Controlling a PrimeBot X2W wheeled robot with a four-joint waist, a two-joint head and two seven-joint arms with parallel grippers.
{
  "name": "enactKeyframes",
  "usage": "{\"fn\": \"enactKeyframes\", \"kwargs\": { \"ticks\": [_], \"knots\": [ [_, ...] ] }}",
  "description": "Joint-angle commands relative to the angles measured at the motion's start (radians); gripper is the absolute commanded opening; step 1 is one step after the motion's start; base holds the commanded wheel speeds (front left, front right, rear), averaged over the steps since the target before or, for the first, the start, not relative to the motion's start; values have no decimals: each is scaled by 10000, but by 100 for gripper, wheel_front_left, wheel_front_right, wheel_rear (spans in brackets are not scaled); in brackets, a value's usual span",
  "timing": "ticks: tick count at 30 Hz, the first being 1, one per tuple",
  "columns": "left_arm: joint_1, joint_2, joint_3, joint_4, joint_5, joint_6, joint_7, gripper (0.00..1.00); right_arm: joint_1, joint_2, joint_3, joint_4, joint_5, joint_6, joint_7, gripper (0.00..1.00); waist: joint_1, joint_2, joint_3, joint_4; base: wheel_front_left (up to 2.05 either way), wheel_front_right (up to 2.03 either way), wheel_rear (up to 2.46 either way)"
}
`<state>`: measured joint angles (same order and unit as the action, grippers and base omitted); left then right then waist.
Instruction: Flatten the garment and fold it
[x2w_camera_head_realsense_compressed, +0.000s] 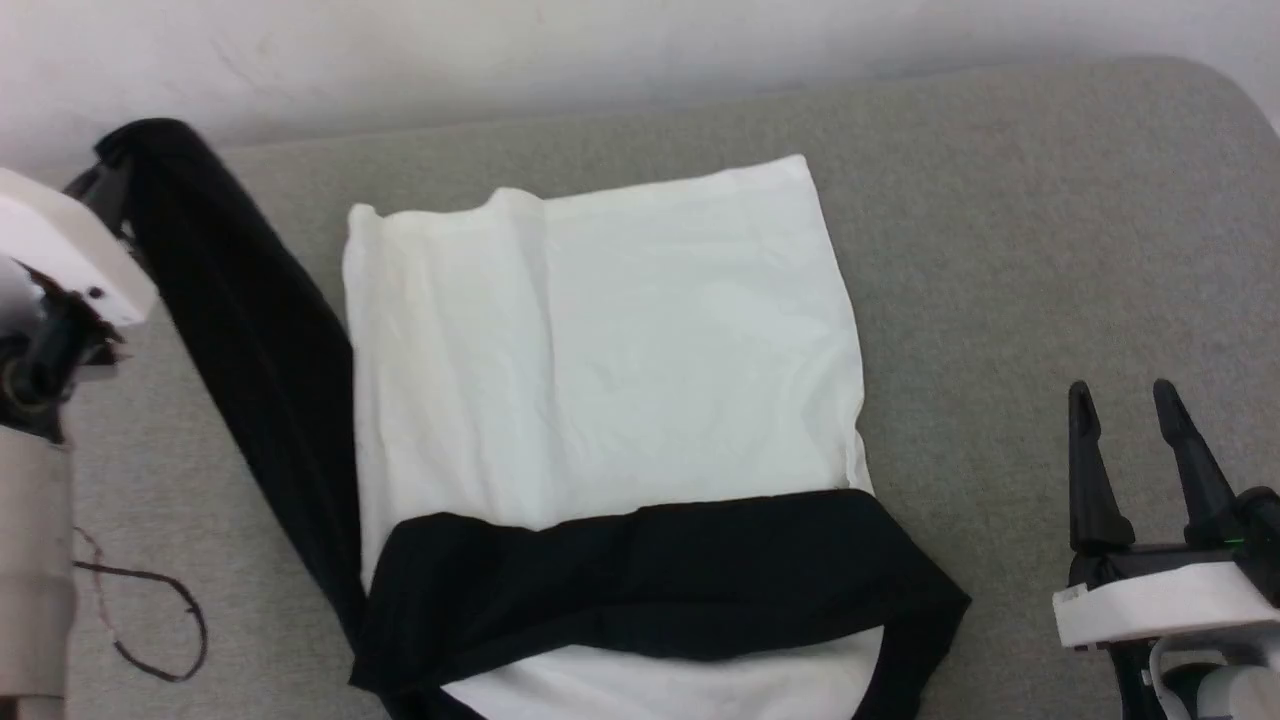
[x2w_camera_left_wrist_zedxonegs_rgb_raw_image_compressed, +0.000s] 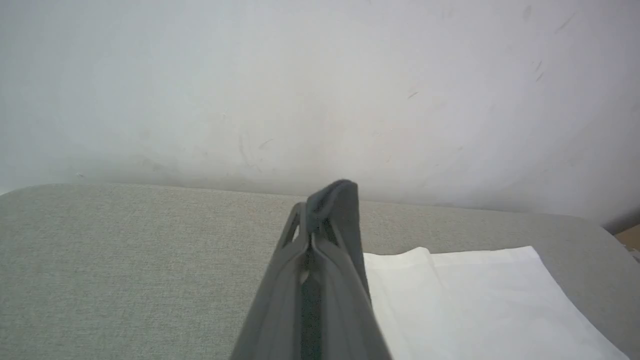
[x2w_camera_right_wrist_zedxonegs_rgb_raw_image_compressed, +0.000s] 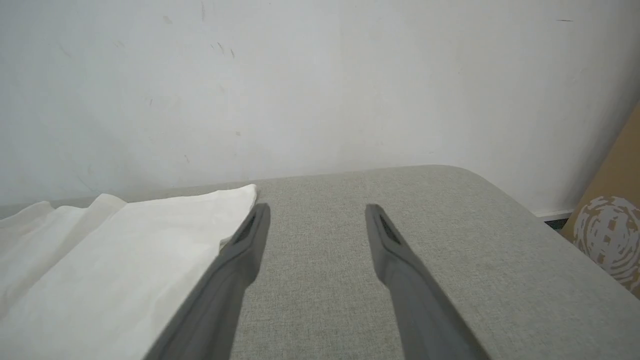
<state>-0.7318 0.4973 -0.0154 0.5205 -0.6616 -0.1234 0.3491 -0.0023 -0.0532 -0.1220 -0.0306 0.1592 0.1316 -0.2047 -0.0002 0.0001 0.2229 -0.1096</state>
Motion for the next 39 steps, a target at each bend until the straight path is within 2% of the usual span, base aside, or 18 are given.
{"fn": "enactKeyframes", "kwargs": {
  "ticks": [1,5,10,16,20,25,29,39],
  "knots": [
    [226,-128,-49,-241,-36,-48,-93,0,101,30,-23,-25,-22,-9,26,100,2,-1,-936,662,0,0,0],
    [910,-660,-245,-1637,16,362,-171,0,367,30,-103,-43,35,-9,147,100,2,-1,-1429,832,0,0,0],
    [1912,-1423,-639,-3740,298,1219,-192,0,690,30,-220,-115,87,-9,279,100,2,-1,-1820,1022,0,0,0],
    [2548,-2597,-1846,-5110,914,1871,-263,0,859,30,-230,-239,125,-9,409,100,2,-1,-2008,1170,0,0,0],
    [2767,-3496,-2854,-5026,1259,2080,-359,0,847,30,-84,-304,114,-9,493,100,2,-1,-1989,1060,0,0,0],
    [3032,-4153,-4307,-4312,1854,2226,-563,0,811,30,-129,-322,151,-9,502,100,2,-1,-1818,760,0,0,0],
    [3396,-4398,-5373,-3638,1781,2295,-797,0,748,30,-222,-278,227,-9,450,100,2,-1,-1589,497,0,0,0],
    [3550,-4466,-7587,-2195,1885,2259,-1031,0,580,30,-273,58,379,-9,312,100,2,-1,-1022,305,0,0,0]
  ]
}}
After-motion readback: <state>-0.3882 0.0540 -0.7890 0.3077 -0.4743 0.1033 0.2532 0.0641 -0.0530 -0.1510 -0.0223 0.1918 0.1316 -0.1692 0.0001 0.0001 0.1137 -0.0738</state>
